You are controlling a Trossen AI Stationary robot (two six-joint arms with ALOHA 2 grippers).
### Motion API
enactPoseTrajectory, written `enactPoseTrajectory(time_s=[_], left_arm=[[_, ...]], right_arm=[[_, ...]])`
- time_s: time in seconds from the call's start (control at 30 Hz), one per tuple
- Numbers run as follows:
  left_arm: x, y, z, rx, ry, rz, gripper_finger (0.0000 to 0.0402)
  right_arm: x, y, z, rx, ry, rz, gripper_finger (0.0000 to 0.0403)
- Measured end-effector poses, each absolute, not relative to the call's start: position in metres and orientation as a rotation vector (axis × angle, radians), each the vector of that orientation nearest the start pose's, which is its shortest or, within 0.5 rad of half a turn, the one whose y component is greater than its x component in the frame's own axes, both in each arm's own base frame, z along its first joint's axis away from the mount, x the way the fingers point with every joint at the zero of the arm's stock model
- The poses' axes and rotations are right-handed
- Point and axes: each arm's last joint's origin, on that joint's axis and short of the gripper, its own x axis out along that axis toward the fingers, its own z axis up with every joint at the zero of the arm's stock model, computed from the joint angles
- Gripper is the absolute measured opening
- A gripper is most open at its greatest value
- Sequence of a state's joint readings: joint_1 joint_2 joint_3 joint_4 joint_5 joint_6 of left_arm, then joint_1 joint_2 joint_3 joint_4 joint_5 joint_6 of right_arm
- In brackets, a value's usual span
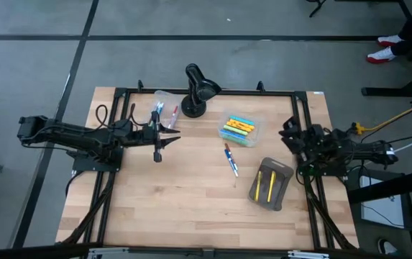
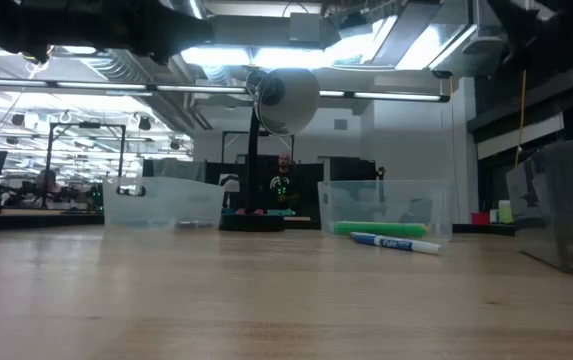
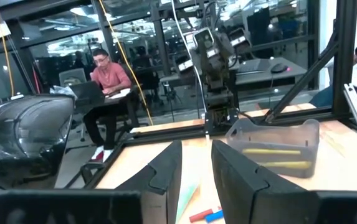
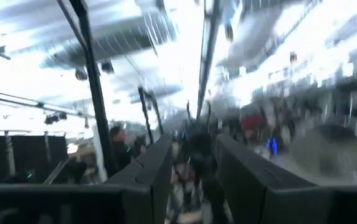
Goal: Pick & Place Markers
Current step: Put the brown marker pen into the left transparent bin
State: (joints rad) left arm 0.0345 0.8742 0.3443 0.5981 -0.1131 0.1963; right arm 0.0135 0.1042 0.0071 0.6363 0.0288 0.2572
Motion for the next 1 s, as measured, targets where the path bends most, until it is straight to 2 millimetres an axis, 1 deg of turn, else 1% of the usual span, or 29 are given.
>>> enactPoseTrajectory(time_s=[0.1, 0.2, 0.27, 0.37, 0.47, 0.6, 0.7, 0.77, 0.9, 1.0], left_arm=[[0.188, 0.01, 0.24, 0.187, -0.047, 0.153, 0.0082], [0.188, 0.01, 0.241, 0.169, -0.056, 0.154, 0.0084], [0.188, 0.01, 0.241, 0.153, -0.061, 0.161, 0.0085], [0.188, 0.011, 0.241, 0.099, -0.067, 0.195, 0.0086], [0.188, 0.012, 0.242, 0.05, -0.074, 0.233, 0.0086], [0.188, 0.013, 0.242, -0.018, -0.082, 0.275, 0.0086], [0.188, 0.013, 0.241, -0.041, -0.08, 0.277, 0.0086], [0.188, 0.013, 0.24, -0.04, -0.069, 0.277, 0.0086], [0.188, 0.014, 0.237, -0.036, -0.039, 0.277, 0.0086], [0.188, 0.013, 0.235, -0.033, -0.018, 0.276, 0.0086]], right_arm=[[0.087, -0.001, 0.223, 0.208, -0.615, 0.0, 0.0126], [0.089, -0.001, 0.223, 0.17, -0.594, -0.019, 0.0126], [0.092, -0.001, 0.227, 0.179, -0.575, -0.018, 0.0126], [0.099, -0.001, 0.238, 0.238, -0.548, -0.015, 0.0126], [0.111, -0.001, 0.251, 0.23, -0.503, -0.01, 0.0126], [0.131, 0.002, 0.267, 0.09, -0.436, 0.051, 0.0126], [0.145, 0.003, 0.275, 0.015, -0.399, 0.04, 0.0126], [0.154, 0.002, 0.278, -0.019, -0.374, 0.001, 0.0126], [0.168, 0.0, 0.279, -0.146, -0.325, -0.105, 0.0126], [0.177, -0.001, 0.272, -0.159, -0.274, -0.124, 0.0126]])
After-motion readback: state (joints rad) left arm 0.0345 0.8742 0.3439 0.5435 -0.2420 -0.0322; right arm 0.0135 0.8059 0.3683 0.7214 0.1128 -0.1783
